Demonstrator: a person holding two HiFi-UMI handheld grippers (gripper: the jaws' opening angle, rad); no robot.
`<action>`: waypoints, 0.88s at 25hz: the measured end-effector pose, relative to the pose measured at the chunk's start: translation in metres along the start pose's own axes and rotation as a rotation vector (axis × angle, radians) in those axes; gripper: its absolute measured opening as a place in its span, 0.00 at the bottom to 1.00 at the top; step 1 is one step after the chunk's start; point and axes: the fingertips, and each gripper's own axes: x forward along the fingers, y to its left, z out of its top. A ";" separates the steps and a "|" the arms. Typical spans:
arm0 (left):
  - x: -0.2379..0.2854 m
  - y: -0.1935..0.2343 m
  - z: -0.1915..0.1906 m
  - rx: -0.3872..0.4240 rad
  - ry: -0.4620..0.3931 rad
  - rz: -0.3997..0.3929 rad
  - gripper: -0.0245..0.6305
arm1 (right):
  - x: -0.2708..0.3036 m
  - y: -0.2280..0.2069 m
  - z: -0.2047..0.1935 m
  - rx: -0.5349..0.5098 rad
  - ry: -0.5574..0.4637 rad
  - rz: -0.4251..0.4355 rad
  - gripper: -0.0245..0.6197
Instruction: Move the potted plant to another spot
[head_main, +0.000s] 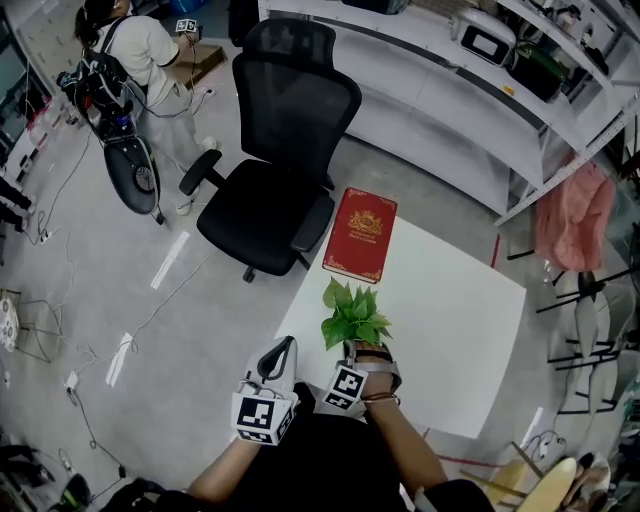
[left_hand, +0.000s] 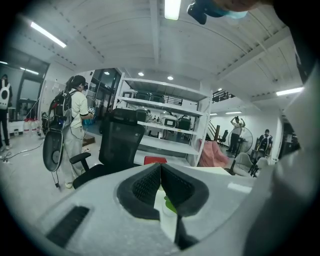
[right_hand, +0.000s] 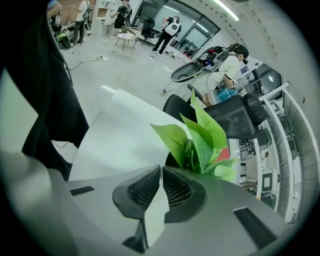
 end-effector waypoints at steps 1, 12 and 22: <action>0.001 0.001 -0.001 0.002 0.004 -0.001 0.06 | 0.002 0.001 0.000 -0.007 0.005 0.002 0.08; 0.009 0.007 -0.006 -0.025 0.021 -0.008 0.06 | 0.005 -0.002 0.002 -0.043 0.016 -0.006 0.08; 0.013 0.008 -0.011 -0.010 0.030 -0.008 0.06 | -0.001 -0.006 0.002 0.007 -0.010 -0.020 0.08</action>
